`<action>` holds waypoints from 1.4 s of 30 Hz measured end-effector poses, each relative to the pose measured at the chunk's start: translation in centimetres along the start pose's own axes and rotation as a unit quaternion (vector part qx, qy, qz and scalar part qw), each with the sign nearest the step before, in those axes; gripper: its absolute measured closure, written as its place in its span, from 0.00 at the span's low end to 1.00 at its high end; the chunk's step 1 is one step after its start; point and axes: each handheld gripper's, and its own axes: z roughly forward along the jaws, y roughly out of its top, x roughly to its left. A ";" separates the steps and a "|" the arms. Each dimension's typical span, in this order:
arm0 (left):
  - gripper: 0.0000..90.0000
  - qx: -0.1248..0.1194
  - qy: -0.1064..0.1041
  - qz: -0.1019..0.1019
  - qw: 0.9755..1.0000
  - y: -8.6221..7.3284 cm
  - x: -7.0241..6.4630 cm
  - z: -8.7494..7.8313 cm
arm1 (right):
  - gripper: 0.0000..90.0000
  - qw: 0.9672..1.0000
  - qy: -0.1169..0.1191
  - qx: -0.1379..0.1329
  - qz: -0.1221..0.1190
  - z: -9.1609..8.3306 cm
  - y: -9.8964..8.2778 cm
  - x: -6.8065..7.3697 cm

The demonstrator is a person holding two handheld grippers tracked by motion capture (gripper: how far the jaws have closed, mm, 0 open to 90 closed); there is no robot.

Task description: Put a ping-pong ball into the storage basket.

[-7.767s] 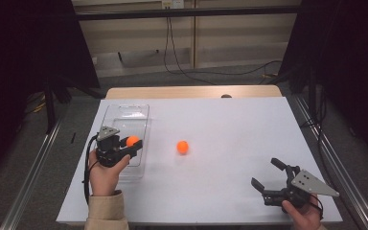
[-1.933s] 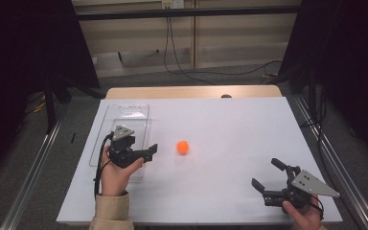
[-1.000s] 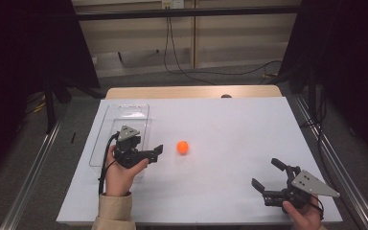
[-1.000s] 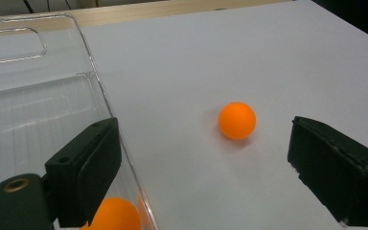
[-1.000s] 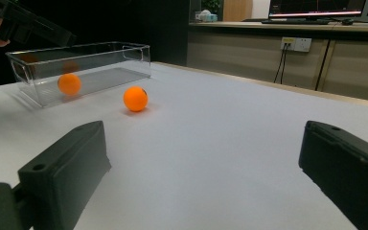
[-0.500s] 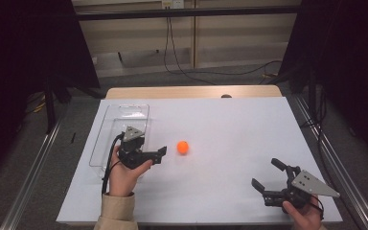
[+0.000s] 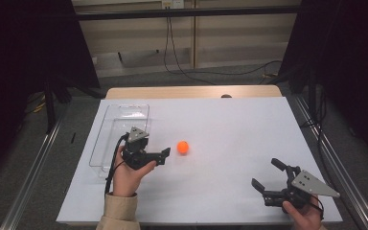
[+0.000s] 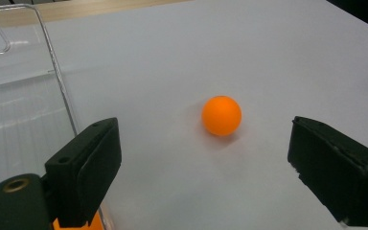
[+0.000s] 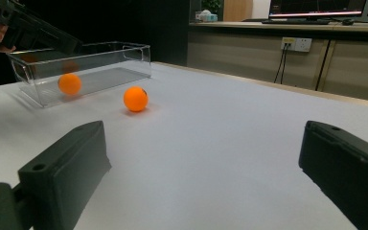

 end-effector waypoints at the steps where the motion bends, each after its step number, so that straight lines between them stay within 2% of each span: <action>1: 0.13 0.000 -0.002 0.000 1.000 0.0 0.0 0.1 | 0.03 1.000 0.000 0.001 0.000 0.0 0.0 0.0; 9: 0.12 0.013 -0.009 0.009 1.000 -0.1 -0.6 0.7 | 0.03 1.000 -0.001 -0.001 0.000 0.0 0.0 0.0; 16: 0.12 0.015 -0.012 0.014 1.000 -0.2 -1.0 1.3 | 0.03 1.000 -0.001 -0.001 0.000 0.0 0.0 0.0; 18: 0.12 0.014 -0.011 0.009 1.000 -0.2 -1.2 1.5 | 0.03 1.000 -0.001 -0.001 0.000 0.0 0.0 0.0; 23: 0.12 0.021 -0.014 0.019 1.000 -0.3 -1.4 1.9 | 0.03 1.000 -0.002 -0.001 0.001 0.0 0.0 -0.1; 28: 0.11 0.024 -0.017 0.021 0.999 -0.4 -1.6 2.4 | 0.03 1.000 -0.002 0.000 0.001 0.0 0.0 -0.1; 42: 0.11 0.033 -0.016 0.032 0.999 -0.8 -2.2 3.6 | 0.03 1.000 -0.002 0.000 0.003 -0.1 0.0 -0.1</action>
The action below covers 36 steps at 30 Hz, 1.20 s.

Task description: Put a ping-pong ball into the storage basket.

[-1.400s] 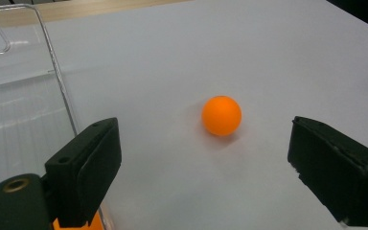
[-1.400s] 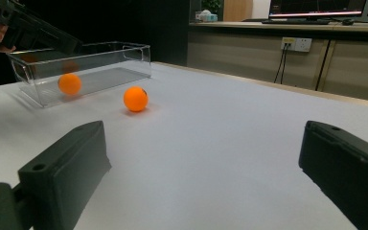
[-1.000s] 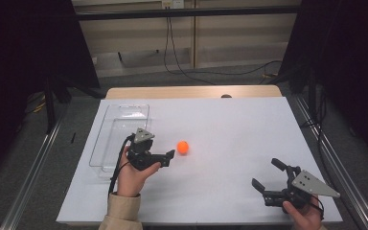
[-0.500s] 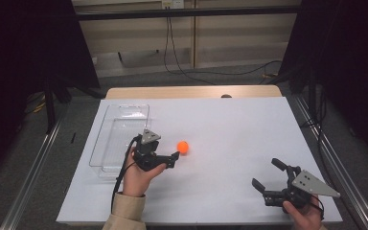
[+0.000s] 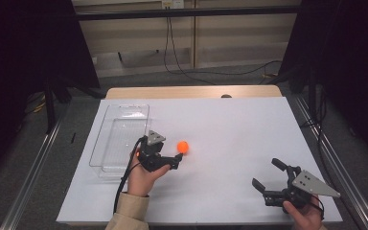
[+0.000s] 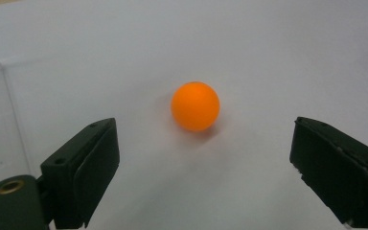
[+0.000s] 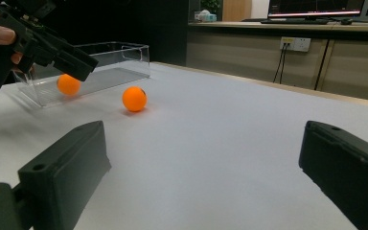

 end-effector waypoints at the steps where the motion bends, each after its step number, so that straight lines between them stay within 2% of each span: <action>1: 0.11 0.002 -0.001 0.000 1.000 0.0 -0.1 0.1 | 0.03 1.000 0.000 -0.001 0.001 0.0 0.0 0.0; 12: 0.11 0.007 0.006 0.015 1.000 -0.2 -0.5 1.2 | 0.03 1.000 -0.001 -0.001 0.000 -0.1 0.0 -0.1; 16: 0.11 0.009 0.004 0.012 1.000 -0.2 -0.6 1.6 | 0.03 1.000 -0.001 0.000 0.000 0.0 0.0 -0.1; 17: 0.11 0.012 0.005 0.018 1.000 -0.2 -0.6 1.6 | 0.03 1.000 0.000 0.000 0.000 0.0 0.0 -0.1; 20: 0.11 0.013 0.005 0.010 1.000 -0.3 -0.7 1.9 | 0.03 1.000 0.000 0.000 0.000 0.0 0.0 -0.1; 36: 0.11 0.018 0.008 0.015 1.000 -0.4 -0.9 3.2 | 0.03 1.000 0.000 -0.001 0.000 -0.1 0.0 -0.1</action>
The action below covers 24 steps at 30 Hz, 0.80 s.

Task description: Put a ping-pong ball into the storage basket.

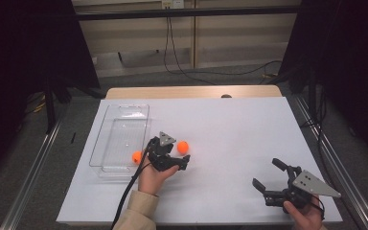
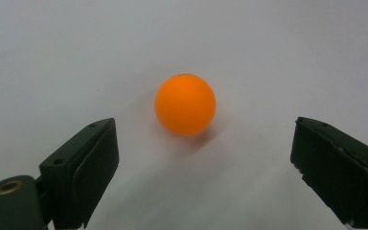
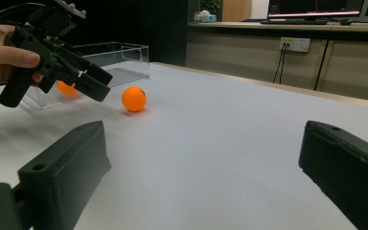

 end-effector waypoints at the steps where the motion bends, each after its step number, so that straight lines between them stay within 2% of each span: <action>1: 0.11 0.001 0.001 0.003 1.000 0.0 0.0 0.0 | 0.03 1.000 0.000 0.000 0.000 0.0 0.0 0.0; 18: 0.11 0.003 0.009 0.003 1.000 0.0 -0.1 1.1 | 0.03 1.000 0.000 -0.001 0.001 0.0 0.0 0.0; 24: 0.11 -0.002 0.015 -0.003 1.000 0.1 0.0 1.5 | 0.03 1.000 0.000 -0.001 0.000 0.0 0.0 0.0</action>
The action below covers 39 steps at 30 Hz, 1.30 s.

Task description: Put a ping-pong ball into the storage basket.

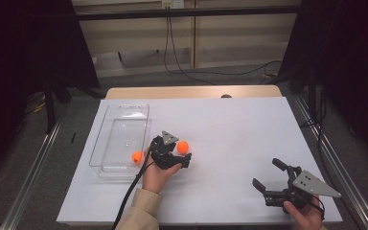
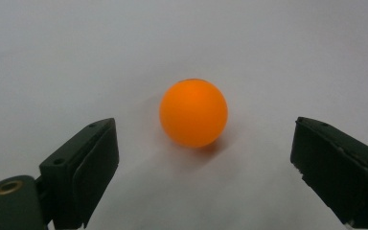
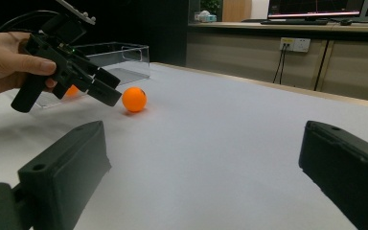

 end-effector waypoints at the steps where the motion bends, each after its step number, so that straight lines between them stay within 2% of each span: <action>1: 0.11 -0.001 -0.001 -0.001 1.000 0.0 0.0 0.1 | 0.03 1.000 0.000 0.000 0.000 0.0 0.0 0.0; 18: 0.11 0.001 0.007 -0.004 1.000 0.0 0.2 1.1 | 0.03 1.000 0.001 0.001 0.000 0.0 0.0 0.0; 32: 0.20 -0.004 0.008 -0.003 1.000 0.0 0.5 1.7 | 0.03 1.000 0.000 -0.001 0.001 0.0 0.0 0.0; 39: 0.27 -0.011 0.005 -0.005 1.000 0.1 0.6 2.0 | 0.03 1.000 0.001 0.000 -0.001 0.0 0.0 0.0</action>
